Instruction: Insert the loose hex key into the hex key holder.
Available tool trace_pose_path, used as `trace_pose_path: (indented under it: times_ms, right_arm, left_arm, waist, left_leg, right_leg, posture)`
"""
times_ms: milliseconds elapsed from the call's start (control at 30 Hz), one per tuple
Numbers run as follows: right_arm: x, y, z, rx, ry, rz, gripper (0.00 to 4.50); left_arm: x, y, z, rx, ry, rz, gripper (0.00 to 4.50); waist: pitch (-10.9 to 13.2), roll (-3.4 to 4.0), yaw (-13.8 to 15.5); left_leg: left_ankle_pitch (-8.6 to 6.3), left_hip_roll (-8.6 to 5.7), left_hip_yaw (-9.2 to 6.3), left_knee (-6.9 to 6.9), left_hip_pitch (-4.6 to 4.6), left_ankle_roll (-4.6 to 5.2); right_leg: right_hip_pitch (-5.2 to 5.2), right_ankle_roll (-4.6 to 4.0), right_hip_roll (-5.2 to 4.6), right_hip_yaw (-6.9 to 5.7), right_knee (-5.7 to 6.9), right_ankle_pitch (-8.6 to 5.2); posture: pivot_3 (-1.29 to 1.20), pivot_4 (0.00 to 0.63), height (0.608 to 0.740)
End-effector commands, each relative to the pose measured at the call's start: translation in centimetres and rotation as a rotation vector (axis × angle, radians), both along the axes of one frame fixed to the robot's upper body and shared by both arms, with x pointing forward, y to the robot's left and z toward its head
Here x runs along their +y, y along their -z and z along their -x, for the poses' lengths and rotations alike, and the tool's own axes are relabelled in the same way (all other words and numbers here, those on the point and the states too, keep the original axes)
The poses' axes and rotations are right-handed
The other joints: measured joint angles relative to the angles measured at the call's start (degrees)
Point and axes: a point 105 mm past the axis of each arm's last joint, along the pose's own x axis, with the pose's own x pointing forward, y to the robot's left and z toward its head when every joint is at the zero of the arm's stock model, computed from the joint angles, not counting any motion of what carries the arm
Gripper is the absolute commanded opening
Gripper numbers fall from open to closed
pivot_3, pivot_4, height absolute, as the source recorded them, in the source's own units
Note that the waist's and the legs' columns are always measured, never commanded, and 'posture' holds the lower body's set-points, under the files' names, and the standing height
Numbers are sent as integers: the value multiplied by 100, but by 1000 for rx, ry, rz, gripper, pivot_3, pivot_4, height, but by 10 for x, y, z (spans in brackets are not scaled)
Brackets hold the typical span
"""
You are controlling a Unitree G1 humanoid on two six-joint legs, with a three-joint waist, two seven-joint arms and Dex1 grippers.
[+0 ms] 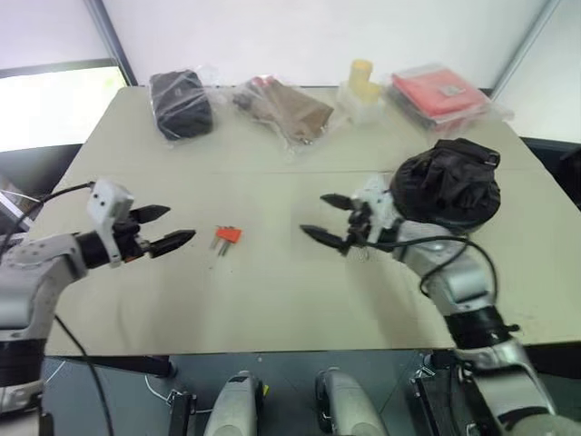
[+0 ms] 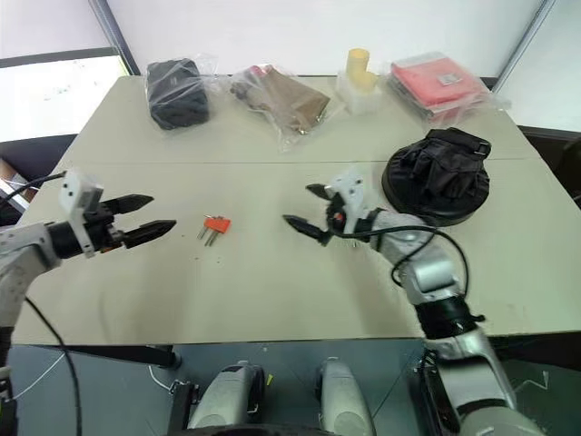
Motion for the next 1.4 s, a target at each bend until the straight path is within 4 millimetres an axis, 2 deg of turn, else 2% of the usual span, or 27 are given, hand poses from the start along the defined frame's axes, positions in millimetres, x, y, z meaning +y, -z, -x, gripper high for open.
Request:
trace_pose_path:
  times_ms: [33, 200, 400, 800, 1067, 1400]
  right_arm:
    - [20, -2, -8, -59, -66, 24, 4449]
    - [69, 19, -23, -27, -174, 88, 4449]
    - [101, 30, -26, -34, -262, 154, 4449]
    - [125, 52, -33, 21, -190, 191, 4449]
    - [144, 51, -24, 13, -223, 180, 4449]
    - [154, 63, -14, 2, -245, 206, 4449]
  left_arm:
    - [3, -20, 7, -68, -8, -11, 4500]
    - [5, -19, 16, -78, -55, 11, 4500]
    - [1, -15, 24, -70, -77, 32, 4500]
    - [0, -10, 24, -82, -119, 51, 4500]
    - [-2, -8, 21, -82, -117, 52, 4500]
    - [-5, -4, 20, -79, -116, 61, 4500]
  waist:
    - [0, -1, 8]
    - [0, -1, -95]
    - [0, -1, -151]
    - [-1, -2, -190]
    - [-1, -1, -213]
    - [-1, -1, -274]
  left_leg:
    - [0, -1, -1, 0, -1, 0]
    - [0, 1, 4, -1, 2, -1]
    - [0, 1, -5, -15, -1, -3]
    - [15, 0, -23, -56, 9, -33]
    - [20, 6, -25, -77, 15, -40]
    - [20, 5, -25, -79, 13, -41]
  right_leg:
    - [0, 0, -3, -2, 0, 0]
    - [-3, 1, -4, -2, 1, 2]
    - [-13, 1, -14, -11, 12, 4]
    - [-27, -12, -22, -8, 11, 12]
    - [-33, -18, -19, -7, 12, 13]
    - [-36, -18, -26, -7, 11, 14]
  posture:
    - [0, 150, 740]
    - [0, 150, 740]
    - [0, 150, 740]
    - [0, 150, 740]
    - [0, 150, 740]
    - [0, 150, 740]
